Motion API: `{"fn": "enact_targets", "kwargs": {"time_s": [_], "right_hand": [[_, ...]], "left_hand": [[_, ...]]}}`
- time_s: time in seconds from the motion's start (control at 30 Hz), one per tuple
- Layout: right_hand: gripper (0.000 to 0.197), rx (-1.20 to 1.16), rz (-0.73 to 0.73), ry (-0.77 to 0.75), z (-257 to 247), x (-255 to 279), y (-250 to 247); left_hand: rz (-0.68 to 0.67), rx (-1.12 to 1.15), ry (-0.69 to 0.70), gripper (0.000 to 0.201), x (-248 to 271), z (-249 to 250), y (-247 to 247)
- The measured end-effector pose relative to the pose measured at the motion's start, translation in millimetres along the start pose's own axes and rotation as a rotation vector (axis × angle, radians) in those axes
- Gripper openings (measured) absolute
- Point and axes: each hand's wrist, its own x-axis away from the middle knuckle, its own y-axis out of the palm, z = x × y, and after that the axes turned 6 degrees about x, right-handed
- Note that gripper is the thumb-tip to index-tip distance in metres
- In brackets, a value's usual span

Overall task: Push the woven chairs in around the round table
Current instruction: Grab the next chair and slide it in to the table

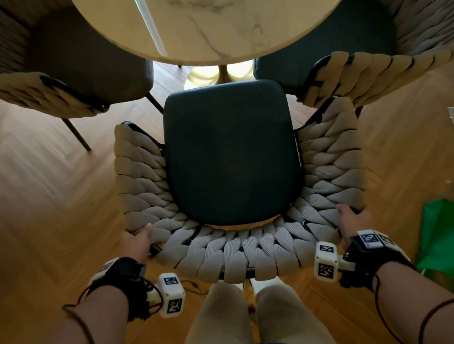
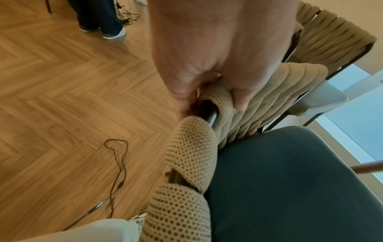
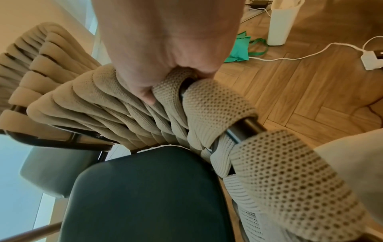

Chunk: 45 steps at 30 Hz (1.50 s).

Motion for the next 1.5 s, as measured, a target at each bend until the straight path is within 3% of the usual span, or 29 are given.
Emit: {"fn": "enact_targets", "kwargs": {"time_s": [0.4, 0.53, 0.8, 1.5], "right_hand": [[0.06, 0.099, 0.037, -0.009, 1, -13, -21], [0.058, 0.104, 0.029, -0.014, 3, -16, -20], [0.059, 0.134, 0.01, -0.031, 3, -18, -22], [0.069, 0.166, -0.031, -0.027, 11, -36, -22]], "left_hand": [[-0.067, -0.119, 0.11, 0.057, -19, -30, -2], [-0.081, -0.106, 0.029, 0.044, 2, -12, 4], [-0.047, -0.077, -0.056, 0.051, -3, -12, 6], [-0.004, -0.086, -0.044, 0.049, 4, -11, 10]]}}
